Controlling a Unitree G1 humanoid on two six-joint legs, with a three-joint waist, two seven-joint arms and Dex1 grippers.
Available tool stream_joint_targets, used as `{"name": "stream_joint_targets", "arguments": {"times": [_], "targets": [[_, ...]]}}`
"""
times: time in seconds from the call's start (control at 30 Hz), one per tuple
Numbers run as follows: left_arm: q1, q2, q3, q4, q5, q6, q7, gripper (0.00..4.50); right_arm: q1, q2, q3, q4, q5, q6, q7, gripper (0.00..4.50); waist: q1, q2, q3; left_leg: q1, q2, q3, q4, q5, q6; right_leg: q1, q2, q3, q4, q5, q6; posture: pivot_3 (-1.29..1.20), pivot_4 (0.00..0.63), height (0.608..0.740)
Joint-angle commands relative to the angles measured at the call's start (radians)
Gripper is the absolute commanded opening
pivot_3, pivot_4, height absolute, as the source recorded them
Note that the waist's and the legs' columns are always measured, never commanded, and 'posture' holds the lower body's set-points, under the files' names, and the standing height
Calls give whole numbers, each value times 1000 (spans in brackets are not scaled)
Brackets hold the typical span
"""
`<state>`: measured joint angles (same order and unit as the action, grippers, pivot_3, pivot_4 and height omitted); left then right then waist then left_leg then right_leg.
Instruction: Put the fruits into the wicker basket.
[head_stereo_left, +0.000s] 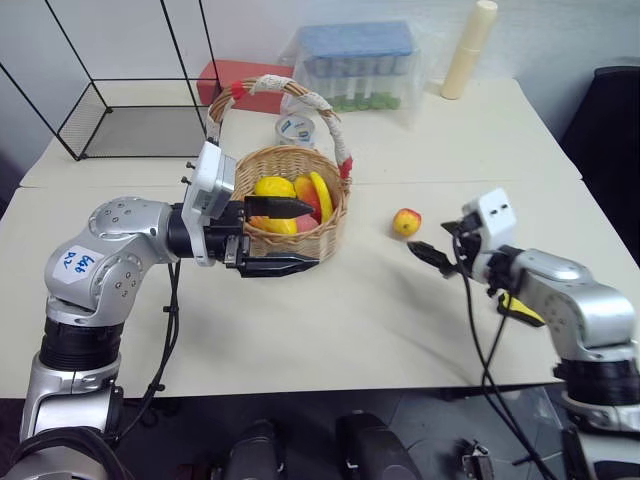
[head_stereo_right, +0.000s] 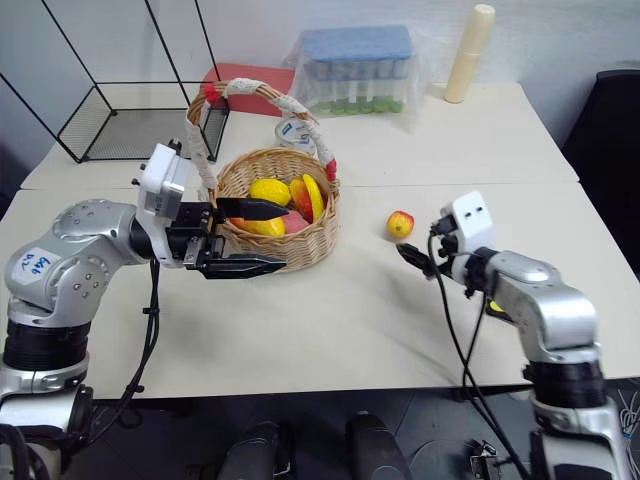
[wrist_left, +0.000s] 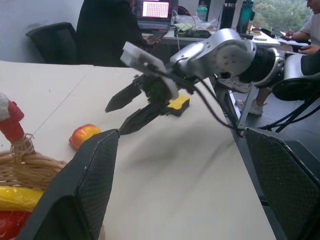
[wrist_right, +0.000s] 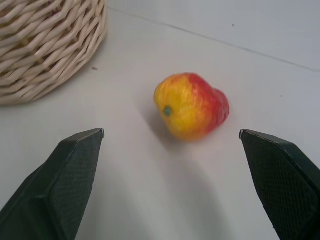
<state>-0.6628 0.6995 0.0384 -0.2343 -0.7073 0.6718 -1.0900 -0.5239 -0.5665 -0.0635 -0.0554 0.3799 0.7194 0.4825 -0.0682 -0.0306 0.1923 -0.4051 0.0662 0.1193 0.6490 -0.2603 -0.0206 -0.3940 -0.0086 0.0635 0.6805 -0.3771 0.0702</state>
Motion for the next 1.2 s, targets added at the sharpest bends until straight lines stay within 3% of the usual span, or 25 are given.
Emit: {"name": "stream_joint_targets", "arguments": {"times": [0.03, 0.33, 0.57, 0.8, 0.9, 1.0, 1.2], "targets": [[-13, 21, 27, -26, -9, -9, -6, 4175, -70, 45, -4, 113, -47, -108, -18, 4473, 0, 0, 0, 0, 0, 0, 0, 0, 0, 0, 0, 0, 0, 0, 0, 0, 150, 740], [-3, 32, 43, -35, 1, -14, 41, 4175, -192, 113, 60, 451, -134, -239, 70, 4473, -5, 0, 0, 0, 0, 0, 0, 0, 0, 0, -1, 0, 1, 0, 0, 0, 150, 740], [20, 50, 81, -32, -4, -4, 72, 4175, -176, 105, 17, 385, -105, -279, 131, 2310, -14, 0, 0, 0, 0, -1, 0, 0, 0, 0, -1, -1, 2, 0, 0, 0, 150, 740], [135, 121, 174, 0, 13, -12, 83, 4175, -15, 22, 6, -50, 98, -90, 307, 16, -15, 0, 0, 0, 1, -2, -1, 0, -1, 0, 0, -1, 2, 0, 0, 0, 150, 740], [155, 138, 199, 2, 7, -14, 88, 4175, -6, -11, 38, -105, 36, -73, 267, 16, -14, 0, 0, 0, 0, -2, 1, 0, 0, 1, -1, -1, 2, 0, 0, 0, 150, 740], [146, 135, 202, -4, -6, -7, 100, 4175, -60, 20, 5, -32, 6, -48, 163, 564, -13, 0, 0, 0, 0, -2, 2, 0, 0, 1, -1, -2, 2, 0, 0, 0, 150, 740], [122, 120, 180, -8, -3, -11, 104, 4175, -158, 26, 37, 161, -104, -175, 121, 2496, -12, 0, 0, 0, -1, -1, 0, 0, 0, 0, -1, -1, 2, 0, 0, 0, 150, 740]]}}
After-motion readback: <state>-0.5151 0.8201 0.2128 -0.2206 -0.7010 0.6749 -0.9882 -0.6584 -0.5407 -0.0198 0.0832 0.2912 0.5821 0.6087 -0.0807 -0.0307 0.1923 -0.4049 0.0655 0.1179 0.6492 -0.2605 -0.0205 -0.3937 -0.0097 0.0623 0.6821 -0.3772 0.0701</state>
